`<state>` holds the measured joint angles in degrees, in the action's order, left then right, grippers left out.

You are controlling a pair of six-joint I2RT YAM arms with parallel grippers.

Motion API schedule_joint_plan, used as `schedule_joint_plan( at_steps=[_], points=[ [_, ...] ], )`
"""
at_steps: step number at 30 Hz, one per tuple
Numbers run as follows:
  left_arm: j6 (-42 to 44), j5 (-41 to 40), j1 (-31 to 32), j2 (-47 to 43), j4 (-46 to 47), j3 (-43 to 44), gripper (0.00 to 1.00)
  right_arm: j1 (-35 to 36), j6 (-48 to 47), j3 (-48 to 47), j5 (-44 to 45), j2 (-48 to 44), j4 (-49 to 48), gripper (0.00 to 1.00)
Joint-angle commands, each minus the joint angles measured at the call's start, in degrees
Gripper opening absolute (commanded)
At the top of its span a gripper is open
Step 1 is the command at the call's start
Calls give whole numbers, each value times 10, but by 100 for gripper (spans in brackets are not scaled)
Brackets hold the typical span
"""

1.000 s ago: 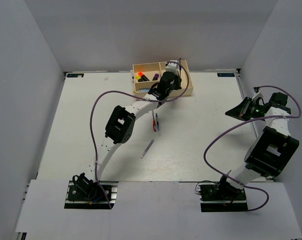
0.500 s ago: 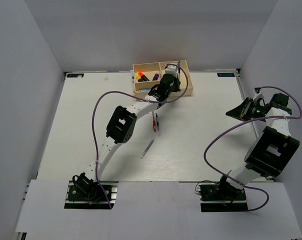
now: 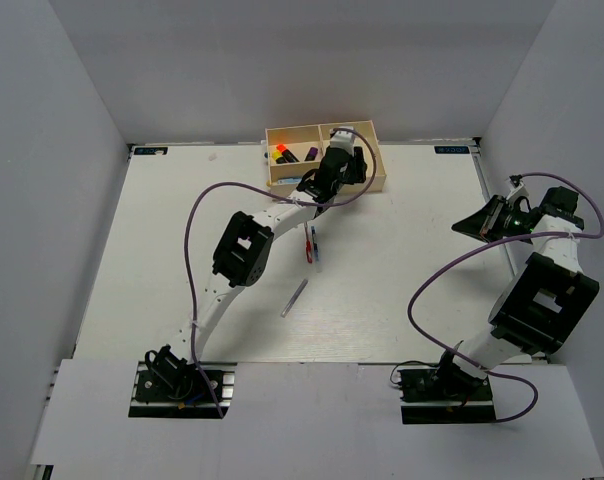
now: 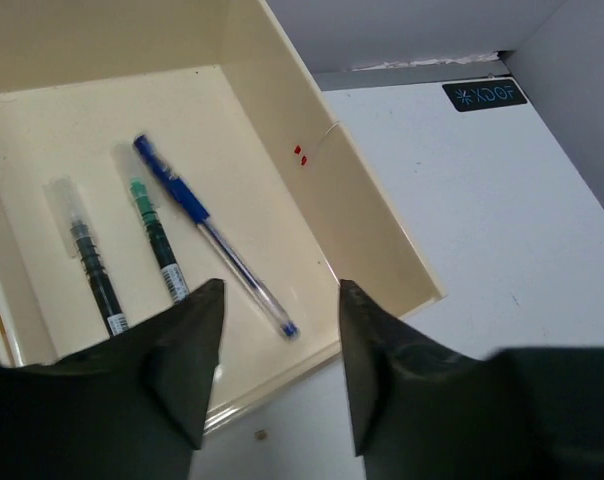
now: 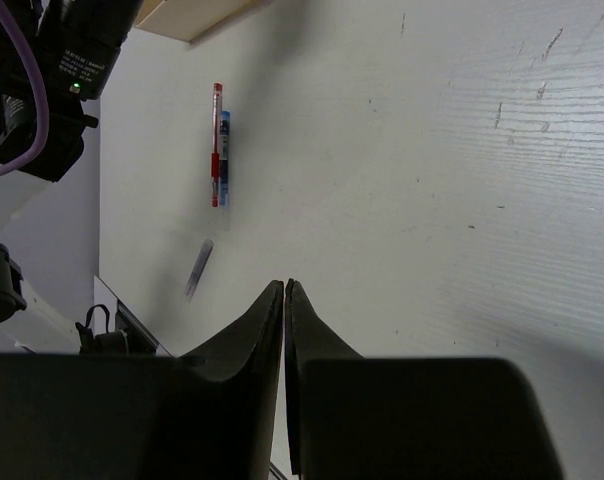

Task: Sort the stationery into containers
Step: Place the pen in the storage box, then pick up the pen from the center of the board.

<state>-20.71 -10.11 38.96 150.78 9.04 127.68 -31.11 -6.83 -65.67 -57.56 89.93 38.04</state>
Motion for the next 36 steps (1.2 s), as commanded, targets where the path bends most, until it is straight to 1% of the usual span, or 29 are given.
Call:
schedule_joint_plan(
  at_steps=[1, 3, 7, 8, 10, 11, 12, 13, 14, 15, 16, 17, 18, 19, 20, 21, 23, 24, 26, 27, 28, 29, 30, 31, 32, 33, 34, 35, 36],
  points=[
    [8, -6, -1, -31, 0, 26, 62, -4, -3, 4, -21, -11, 11, 9],
    [22, -16, -1, -44, -7, 30, 66, -4, -2, 1, -25, -14, 11, 9],
    [43, -34, -12, -106, -24, 31, 66, -2, -6, 1, -24, -34, 11, 9],
    [50, -34, -17, -143, -35, 31, 65, -1, -7, 2, -23, -39, 11, 9],
    [74, -19, -25, -188, -81, 29, 65, 2, -15, 3, -19, -55, 12, 9],
    [88, 11, -25, -236, -108, 19, 65, 3, -19, 6, -15, -60, 12, 9],
    [114, 25, -34, -262, -151, 7, 65, 4, -27, 9, -9, -72, 13, 9],
    [122, 39, -42, -289, -177, -4, 63, 4, -29, 12, -6, -78, 15, 9],
    [129, 58, -42, -335, -243, -26, 61, 6, -34, 20, -4, -89, 16, 9],
    [139, 62, -51, -357, -280, -42, 59, 10, -43, 24, 1, -96, 19, 9],
    [141, 75, -57, -380, -312, -65, 54, 12, -48, 36, 3, -103, 20, 9],
    [144, 84, -57, -406, -364, -94, 51, 14, -53, 44, 7, -119, 20, 9],
    [151, 94, -64, -460, -385, -176, 49, 17, -58, 53, 17, -127, 19, 9],
    [156, 100, -64, -491, -400, -224, 47, 25, -62, 62, 20, -137, 17, 9],
    [164, 132, -64, -520, -418, -275, 46, 28, -66, 82, 24, -157, 17, 9],
    [160, 141, -64, -579, -426, -371, 46, 32, -77, 91, 37, -168, 14, 10],
    [130, 176, -64, -626, -438, -457, 45, 52, -97, 106, 49, -204, 14, 10],
    [122, 186, -64, -665, -440, -526, 45, 64, -123, 118, 59, -217, 14, 11],
    [84, 204, -64, -700, -434, -586, 46, 89, -157, 125, 67, -262, 13, 16],
    [72, 229, -72, -730, -427, -633, 49, 117, -189, 129, 79, -275, 6, 17],
    [68, 242, -72, -744, -422, -649, 52, 132, -207, 130, 85, -296, 4, 19],
    [66, 259, -78, -754, -406, -663, 58, 188, -227, 128, 95, -300, 2, 22],
    [66, 298, -78, -762, -399, -674, 62, 212, -247, 117, 120, -297, 5, 24],
    [66, 317, -85, -774, -390, -683, 66, 235, -283, 107, 134, -278, 8, 24],
    [67, 338, -93, -776, -379, -682, 70, 308, -302, 93, 149, -260, 13, 25],
    [67, 356, -99, -774, -378, -677, 74, 338, -323, 76, 180, -240, 32, 25],
    [65, 383, -107, -770, -378, -660, 75, 364, -343, 38, 194, -193, 40, 25],
    [52, 389, -126, -766, -380, -651, 75, 433, -387, 17, 219, -170, 58, 25],
    [42, 393, -139, -763, -381, -641, 77, 454, -410, 1, 232, -149, 64, 25]
  ],
)
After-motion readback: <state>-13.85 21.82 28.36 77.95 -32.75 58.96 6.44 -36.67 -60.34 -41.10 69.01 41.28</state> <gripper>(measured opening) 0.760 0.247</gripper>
